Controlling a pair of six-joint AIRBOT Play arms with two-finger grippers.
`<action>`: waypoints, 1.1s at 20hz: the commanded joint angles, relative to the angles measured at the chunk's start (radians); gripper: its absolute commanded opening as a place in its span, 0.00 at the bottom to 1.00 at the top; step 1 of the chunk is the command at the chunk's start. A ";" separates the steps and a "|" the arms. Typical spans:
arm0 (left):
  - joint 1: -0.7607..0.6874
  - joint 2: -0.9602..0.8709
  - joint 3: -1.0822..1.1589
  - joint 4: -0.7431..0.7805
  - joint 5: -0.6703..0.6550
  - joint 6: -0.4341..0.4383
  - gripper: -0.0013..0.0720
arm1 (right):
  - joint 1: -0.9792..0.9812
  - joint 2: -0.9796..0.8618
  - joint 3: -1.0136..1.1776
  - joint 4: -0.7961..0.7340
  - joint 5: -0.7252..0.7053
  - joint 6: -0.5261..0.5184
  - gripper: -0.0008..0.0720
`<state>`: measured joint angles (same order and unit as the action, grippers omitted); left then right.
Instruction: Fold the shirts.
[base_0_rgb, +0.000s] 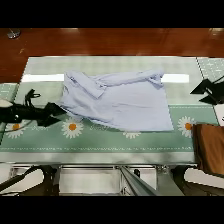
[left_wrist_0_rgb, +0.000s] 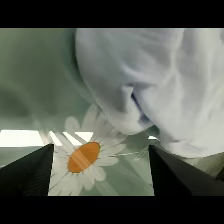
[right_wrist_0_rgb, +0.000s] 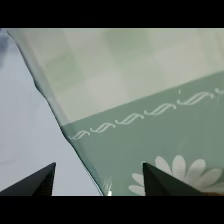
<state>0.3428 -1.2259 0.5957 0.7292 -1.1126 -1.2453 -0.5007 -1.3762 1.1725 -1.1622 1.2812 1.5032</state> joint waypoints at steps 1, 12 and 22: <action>-0.074 0.059 -0.232 -0.349 0.169 0.192 0.97 | -0.025 0.152 -0.293 0.142 -0.171 -0.068 0.87; -0.383 0.042 -0.071 -0.431 0.399 0.243 0.04 | -0.023 0.168 -0.441 0.037 -0.023 -0.127 0.87; -0.385 0.041 0.030 -0.431 0.299 0.242 0.04 | 0.246 0.023 -0.421 0.146 -0.116 -0.117 0.87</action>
<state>-0.0414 -1.1851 0.6140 0.2996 -0.7773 -1.0046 -0.3305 -1.2961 0.7223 -1.0752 1.2282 1.3773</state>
